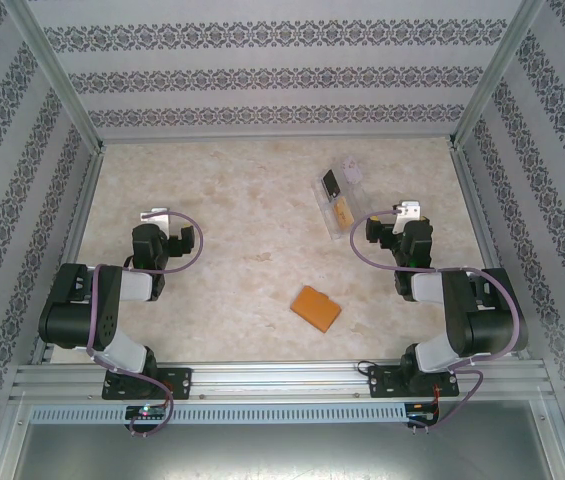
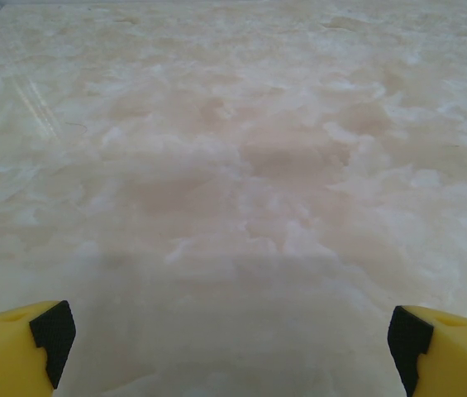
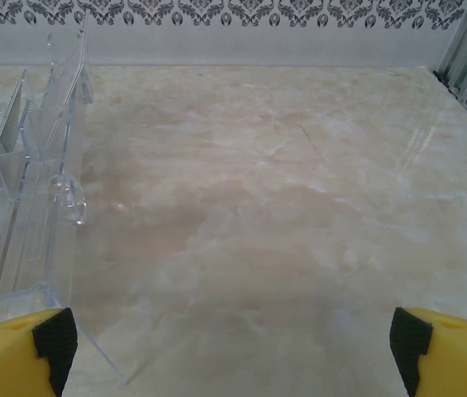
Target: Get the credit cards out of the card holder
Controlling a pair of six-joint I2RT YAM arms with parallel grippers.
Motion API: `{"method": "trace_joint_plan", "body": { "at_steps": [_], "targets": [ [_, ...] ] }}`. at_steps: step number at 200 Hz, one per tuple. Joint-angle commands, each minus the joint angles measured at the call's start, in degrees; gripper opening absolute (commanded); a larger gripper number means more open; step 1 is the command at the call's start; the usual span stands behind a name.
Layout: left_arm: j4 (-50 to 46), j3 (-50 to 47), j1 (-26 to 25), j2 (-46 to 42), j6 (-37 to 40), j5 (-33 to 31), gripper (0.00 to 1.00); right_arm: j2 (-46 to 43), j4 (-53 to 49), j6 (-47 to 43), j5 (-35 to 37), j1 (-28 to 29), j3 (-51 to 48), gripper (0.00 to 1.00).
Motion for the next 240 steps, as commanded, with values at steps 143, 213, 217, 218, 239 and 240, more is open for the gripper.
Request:
{"method": "trace_joint_plan", "body": {
  "at_steps": [143,213,217,218,239,240],
  "targets": [
    [-25.05,10.26,-0.07,-9.83,-5.14,-9.18,0.99,-14.26,-17.62,3.86,7.35,-0.22,4.57,0.98],
    [-55.97,26.11,-0.08,-12.20,-22.27,3.74,0.99,-26.12,-65.15,19.03,6.08,0.34,20.39,0.98],
    [-55.77,26.08,-0.10,-12.29,-22.33,4.89,0.99,-26.45,-66.75,19.52,4.87,0.34,20.98,0.98],
    [-55.71,26.08,-0.13,-12.30,-22.35,5.01,0.99,-26.60,-67.18,19.67,4.56,0.34,21.12,0.98],
    [-55.87,25.81,-0.14,-13.63,-23.19,6.60,0.99,-27.66,-75.24,21.19,-1.48,2.35,24.45,0.98],
    [-55.89,25.77,-0.15,-13.71,-23.17,6.61,0.99,-27.65,-75.64,21.25,-1.56,2.58,24.61,0.98]
  ]
}}
